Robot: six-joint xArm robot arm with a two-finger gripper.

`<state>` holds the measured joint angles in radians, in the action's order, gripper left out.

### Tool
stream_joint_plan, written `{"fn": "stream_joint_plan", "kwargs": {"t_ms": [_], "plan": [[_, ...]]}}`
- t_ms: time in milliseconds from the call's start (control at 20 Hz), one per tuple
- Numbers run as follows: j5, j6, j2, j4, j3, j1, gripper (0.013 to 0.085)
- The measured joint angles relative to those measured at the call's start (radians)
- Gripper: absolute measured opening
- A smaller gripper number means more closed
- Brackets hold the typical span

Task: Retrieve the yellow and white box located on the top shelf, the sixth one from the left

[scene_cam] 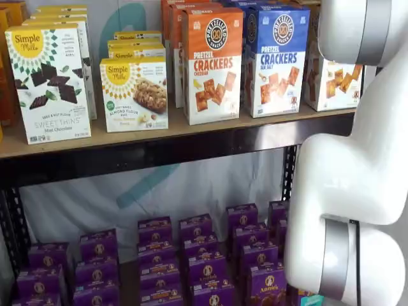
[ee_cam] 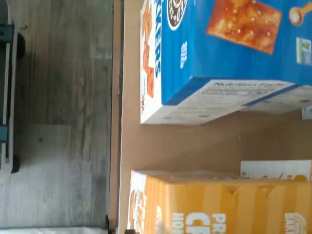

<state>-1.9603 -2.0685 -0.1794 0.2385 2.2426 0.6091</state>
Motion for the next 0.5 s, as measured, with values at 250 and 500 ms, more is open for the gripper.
{"fn": "stream_joint_plan", "kwargs": {"t_ms": [250,500], "plan": [[0.006,-0.007,0.0,-0.033,-0.004,-0.011,0.085],[0.005,-0.017,0.006,-0.057,-0.017,-0.013,0.085]]}}
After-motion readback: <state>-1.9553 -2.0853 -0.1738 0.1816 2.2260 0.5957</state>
